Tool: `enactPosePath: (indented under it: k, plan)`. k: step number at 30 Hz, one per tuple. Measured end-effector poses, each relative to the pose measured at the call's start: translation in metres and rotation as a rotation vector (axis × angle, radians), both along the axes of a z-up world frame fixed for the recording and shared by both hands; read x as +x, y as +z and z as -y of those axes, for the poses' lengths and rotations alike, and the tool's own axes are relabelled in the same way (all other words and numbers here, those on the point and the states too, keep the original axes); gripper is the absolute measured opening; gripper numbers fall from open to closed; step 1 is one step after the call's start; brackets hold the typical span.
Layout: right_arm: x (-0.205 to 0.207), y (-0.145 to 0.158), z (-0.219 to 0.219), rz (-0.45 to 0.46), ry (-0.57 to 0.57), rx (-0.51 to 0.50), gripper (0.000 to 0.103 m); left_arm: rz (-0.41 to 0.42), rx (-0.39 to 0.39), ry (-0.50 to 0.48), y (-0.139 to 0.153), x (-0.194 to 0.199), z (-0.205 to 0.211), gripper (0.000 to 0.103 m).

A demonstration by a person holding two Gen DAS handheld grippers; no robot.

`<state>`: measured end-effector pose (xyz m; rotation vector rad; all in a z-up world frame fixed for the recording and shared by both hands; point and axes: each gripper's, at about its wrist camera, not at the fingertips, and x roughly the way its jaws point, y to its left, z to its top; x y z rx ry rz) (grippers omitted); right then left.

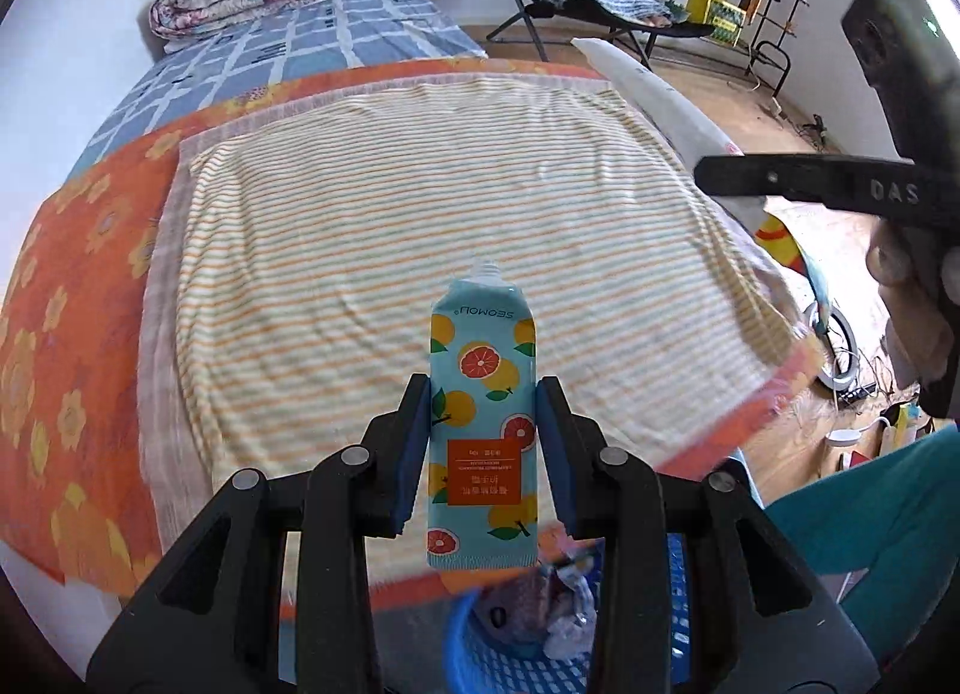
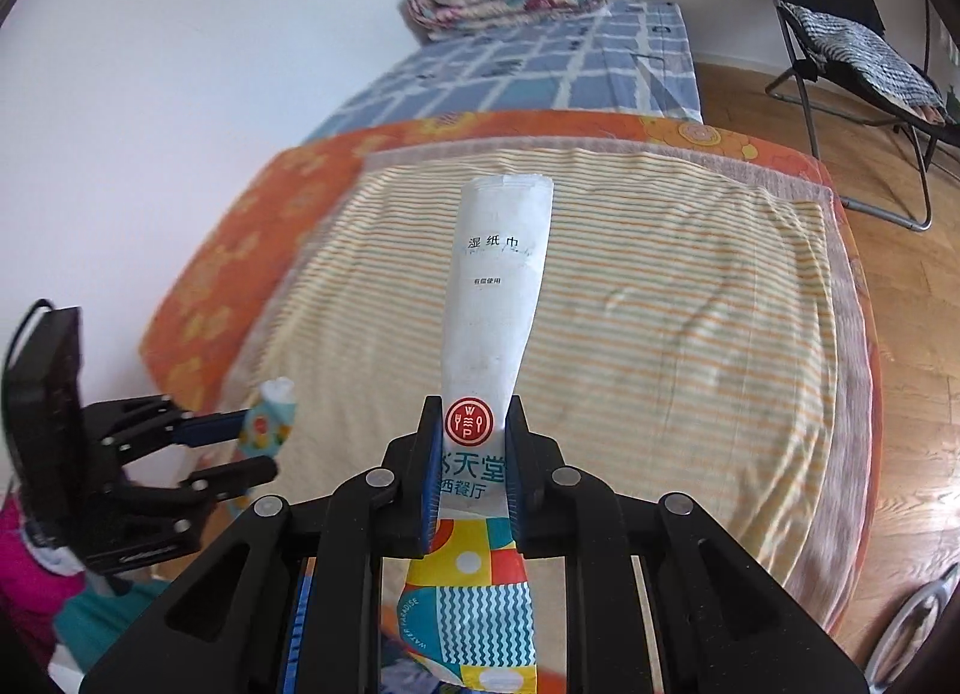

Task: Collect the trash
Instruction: 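Carry the juice pouch and tissue pack to the blue basket with both tools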

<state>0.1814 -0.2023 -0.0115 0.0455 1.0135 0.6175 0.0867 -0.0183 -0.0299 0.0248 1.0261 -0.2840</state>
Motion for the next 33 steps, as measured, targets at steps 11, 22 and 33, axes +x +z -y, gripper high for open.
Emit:
enactPosePath:
  k: [11,22,33]
  plan:
    - [-0.101,-0.001,0.004,0.058,0.05,0.017,0.016,-0.002,-0.067,-0.022,0.001,-0.078,0.021,0.035]
    - [-0.16,-0.045,-0.016,0.039,0.129,-0.036,0.016,-0.134,-0.083,0.008,-0.058,-0.124,0.019,0.035]
    - [-0.191,-0.08,-0.031,-0.008,0.173,-0.069,0.016,-0.221,-0.087,0.026,-0.091,-0.151,0.014,0.035]
